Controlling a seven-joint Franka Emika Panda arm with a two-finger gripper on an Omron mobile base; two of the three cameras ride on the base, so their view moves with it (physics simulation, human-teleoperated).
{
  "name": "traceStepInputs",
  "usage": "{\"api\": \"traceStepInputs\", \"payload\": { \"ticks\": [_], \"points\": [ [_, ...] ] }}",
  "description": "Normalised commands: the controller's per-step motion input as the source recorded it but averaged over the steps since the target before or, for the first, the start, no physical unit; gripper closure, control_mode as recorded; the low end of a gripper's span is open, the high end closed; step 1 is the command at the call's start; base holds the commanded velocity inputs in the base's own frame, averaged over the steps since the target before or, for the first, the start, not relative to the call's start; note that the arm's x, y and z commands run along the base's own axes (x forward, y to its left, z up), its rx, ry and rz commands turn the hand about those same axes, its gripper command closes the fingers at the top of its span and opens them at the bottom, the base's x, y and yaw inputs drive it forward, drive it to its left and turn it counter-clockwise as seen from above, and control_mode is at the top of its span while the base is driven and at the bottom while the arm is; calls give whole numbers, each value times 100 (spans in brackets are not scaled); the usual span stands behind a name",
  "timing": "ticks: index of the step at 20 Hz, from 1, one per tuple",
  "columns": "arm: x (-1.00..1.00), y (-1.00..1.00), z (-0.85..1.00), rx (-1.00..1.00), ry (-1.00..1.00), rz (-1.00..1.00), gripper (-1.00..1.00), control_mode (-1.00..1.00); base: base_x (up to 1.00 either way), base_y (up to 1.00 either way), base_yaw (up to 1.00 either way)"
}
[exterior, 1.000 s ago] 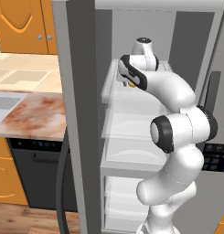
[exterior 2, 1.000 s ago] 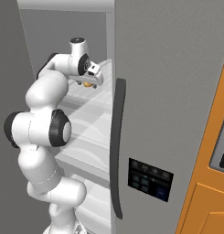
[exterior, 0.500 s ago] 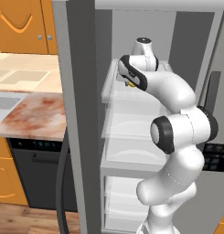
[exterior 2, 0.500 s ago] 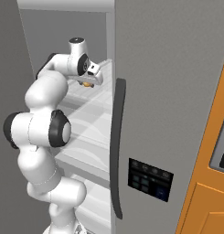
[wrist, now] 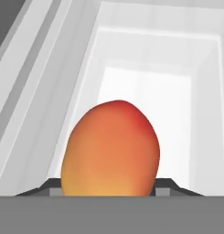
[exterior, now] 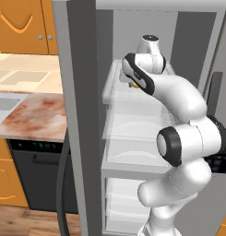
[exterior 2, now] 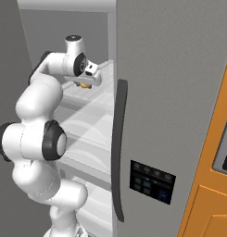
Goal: Pick up the pear and mango from the fridge and place one fruit on each plate on the dining counter.
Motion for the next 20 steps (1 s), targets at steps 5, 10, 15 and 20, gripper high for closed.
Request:
{"api": "traceStepInputs", "payload": {
  "ticks": [5,10,15,20],
  "points": [
    [-97,0,53,0,-15,16,100,-100,0,0,0],
    [-100,2,60,0,-6,12,100,-100,0,0,0],
    [-100,0,29,0,0,5,100,-100,0,0,0],
    [-100,0,0,0,11,0,100,-100,0,0,0]
  ]
}}
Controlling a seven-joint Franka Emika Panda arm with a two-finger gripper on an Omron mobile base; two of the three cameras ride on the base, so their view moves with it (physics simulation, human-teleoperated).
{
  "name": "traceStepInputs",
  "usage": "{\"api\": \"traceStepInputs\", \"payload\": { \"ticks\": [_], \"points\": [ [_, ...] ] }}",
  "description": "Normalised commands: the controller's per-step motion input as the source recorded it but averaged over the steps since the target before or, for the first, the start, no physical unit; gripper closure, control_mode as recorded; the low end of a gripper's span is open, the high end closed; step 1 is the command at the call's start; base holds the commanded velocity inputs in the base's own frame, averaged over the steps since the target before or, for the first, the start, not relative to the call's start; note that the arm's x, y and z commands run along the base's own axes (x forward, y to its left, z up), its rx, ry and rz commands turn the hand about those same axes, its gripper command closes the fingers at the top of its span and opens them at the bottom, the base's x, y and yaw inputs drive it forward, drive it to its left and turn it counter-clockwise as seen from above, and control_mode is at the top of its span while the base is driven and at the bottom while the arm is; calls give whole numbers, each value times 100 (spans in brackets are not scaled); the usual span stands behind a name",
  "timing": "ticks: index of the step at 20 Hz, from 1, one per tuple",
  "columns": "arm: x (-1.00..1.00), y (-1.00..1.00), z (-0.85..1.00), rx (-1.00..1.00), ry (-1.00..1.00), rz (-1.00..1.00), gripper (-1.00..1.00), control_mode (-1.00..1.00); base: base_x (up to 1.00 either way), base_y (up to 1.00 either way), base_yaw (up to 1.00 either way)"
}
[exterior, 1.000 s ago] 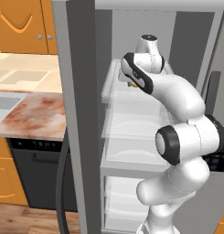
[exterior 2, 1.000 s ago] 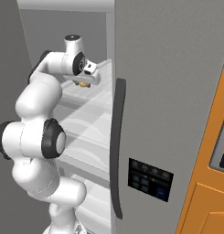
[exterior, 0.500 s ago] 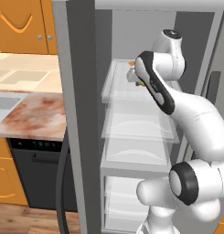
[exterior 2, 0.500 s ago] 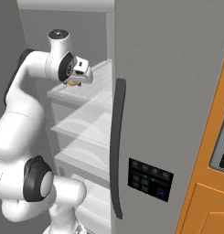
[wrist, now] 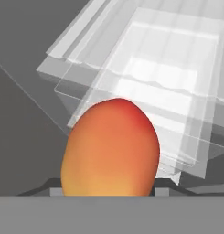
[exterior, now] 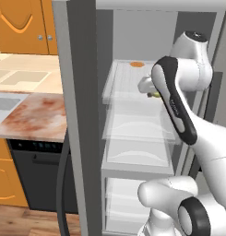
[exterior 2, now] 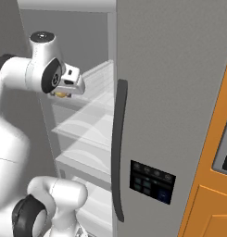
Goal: Pick up the pear and mango from the fridge and place one fruit on each plate on the dining counter.
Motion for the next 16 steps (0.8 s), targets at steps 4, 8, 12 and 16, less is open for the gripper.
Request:
{"api": "traceStepInputs", "payload": {
  "ticks": [4,8,12,16],
  "points": [
    [-100,0,-14,-1,20,0,100,-100,0,0,0],
    [-100,0,-15,-1,17,0,100,-100,0,0,0],
    [-71,0,-2,-1,9,0,100,-100,0,0,0],
    [-17,0,-1,0,3,0,100,-100,0,0,0]
  ]
}}
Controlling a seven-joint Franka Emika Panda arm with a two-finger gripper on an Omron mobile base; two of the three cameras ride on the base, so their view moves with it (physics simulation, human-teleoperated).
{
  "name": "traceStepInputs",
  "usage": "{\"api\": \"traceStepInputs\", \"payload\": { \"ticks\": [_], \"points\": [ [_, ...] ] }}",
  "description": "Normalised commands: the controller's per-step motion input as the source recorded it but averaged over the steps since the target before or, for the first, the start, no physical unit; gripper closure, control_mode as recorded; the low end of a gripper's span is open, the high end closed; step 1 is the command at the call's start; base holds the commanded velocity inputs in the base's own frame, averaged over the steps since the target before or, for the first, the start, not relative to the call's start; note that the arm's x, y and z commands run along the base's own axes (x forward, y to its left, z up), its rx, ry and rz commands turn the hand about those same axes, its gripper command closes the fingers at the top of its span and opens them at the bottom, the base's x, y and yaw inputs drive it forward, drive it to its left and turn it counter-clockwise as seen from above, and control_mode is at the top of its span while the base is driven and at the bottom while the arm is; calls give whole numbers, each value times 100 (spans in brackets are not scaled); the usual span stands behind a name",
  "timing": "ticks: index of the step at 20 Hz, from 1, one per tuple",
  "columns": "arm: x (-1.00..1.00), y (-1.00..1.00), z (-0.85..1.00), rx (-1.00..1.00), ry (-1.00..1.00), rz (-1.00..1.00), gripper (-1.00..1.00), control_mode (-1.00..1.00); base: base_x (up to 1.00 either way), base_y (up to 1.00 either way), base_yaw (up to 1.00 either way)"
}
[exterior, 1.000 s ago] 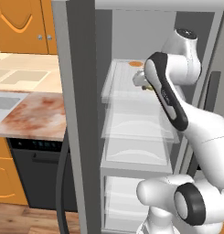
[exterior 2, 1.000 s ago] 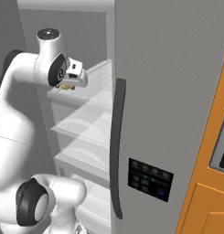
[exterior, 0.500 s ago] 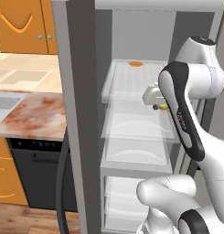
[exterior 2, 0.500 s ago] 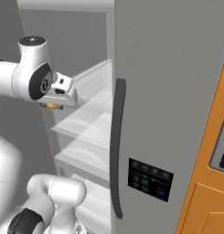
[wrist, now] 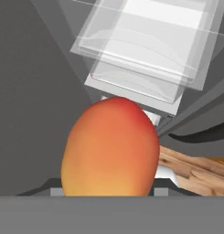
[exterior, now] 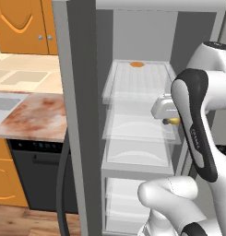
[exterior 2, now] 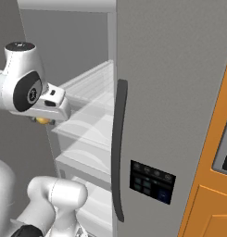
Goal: Pick up the pear and mango from the fridge and place one fruit on each plate on the dining counter.
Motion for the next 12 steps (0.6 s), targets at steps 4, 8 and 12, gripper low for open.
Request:
{"api": "traceStepInputs", "payload": {
  "ticks": [4,8,12],
  "points": [
    [0,0,-1,0,0,0,100,-100,0,0,0],
    [0,0,0,0,0,0,100,-100,0,0,0],
    [0,0,0,0,0,0,100,100,-12,0,0]
  ]
}}
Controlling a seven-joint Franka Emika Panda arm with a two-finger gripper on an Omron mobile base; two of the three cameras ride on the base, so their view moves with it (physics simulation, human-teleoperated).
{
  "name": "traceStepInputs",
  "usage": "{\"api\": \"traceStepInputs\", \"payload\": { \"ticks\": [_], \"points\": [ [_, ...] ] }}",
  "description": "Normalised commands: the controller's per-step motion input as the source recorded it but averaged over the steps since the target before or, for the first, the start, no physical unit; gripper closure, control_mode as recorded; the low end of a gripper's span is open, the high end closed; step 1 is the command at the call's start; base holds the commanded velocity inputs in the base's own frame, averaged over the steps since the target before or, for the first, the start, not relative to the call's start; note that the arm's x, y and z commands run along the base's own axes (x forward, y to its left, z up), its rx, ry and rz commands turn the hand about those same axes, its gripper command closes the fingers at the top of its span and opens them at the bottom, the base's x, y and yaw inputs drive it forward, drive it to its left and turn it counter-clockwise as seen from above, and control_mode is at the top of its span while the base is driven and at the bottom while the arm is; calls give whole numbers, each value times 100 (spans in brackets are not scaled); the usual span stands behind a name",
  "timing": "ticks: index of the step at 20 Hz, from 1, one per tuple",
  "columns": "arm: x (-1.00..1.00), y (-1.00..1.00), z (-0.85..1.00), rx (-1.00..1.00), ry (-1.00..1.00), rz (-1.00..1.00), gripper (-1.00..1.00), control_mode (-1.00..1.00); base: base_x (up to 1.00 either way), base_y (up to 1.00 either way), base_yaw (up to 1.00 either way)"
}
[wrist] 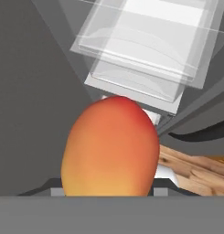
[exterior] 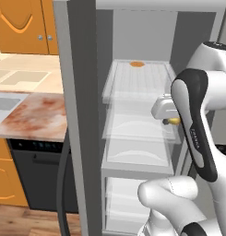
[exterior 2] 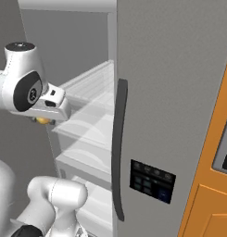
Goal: Pick up the pear and mango from the fridge and place one fruit on each plate on the dining counter.
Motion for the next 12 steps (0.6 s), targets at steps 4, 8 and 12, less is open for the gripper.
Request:
{"api": "traceStepInputs", "payload": {
  "ticks": [4,8,12],
  "points": [
    [0,0,0,0,0,0,100,100,-100,-18,-18],
    [0,0,0,0,0,0,100,100,-92,-49,-41],
    [0,0,0,0,0,0,100,100,-33,-35,-70]
  ]
}}
